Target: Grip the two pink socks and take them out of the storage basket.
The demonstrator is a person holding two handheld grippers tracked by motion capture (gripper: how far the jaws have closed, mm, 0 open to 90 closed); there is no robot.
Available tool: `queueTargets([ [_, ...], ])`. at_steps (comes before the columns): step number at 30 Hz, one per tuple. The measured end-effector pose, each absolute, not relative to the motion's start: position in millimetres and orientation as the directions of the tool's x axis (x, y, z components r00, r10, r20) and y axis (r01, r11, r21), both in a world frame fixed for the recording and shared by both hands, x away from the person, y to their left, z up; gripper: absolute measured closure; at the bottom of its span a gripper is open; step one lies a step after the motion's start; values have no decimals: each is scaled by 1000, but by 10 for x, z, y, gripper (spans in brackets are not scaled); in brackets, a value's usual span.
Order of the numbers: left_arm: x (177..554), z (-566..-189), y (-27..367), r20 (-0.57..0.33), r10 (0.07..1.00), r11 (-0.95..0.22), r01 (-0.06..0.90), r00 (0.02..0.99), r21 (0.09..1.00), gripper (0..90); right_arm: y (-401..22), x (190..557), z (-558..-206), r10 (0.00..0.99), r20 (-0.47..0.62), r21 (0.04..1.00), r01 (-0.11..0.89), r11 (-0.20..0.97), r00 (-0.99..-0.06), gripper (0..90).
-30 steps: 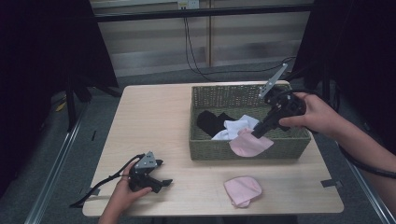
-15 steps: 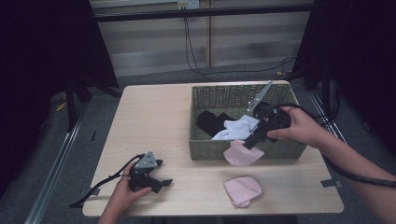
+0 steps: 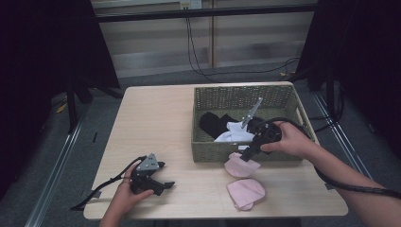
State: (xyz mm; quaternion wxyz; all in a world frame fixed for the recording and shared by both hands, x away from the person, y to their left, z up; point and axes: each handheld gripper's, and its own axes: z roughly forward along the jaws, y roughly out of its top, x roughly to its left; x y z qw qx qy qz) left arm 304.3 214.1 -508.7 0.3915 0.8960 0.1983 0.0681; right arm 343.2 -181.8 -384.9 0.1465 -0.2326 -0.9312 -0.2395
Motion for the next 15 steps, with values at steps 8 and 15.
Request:
queueTargets([
  [8, 3044, -5086, 2142, -33, 406, -617, 301, 913, 727, 140, -1747, 3411, -3990, 360, 387, 363, 500, 787, -849, 847],
  [15, 3043, -5087, 2141, -34, 409, -615, 302, 912, 729, 140, -1734, 3408, -4090, 377, 375, 363, 508, 781, -847, 817],
])
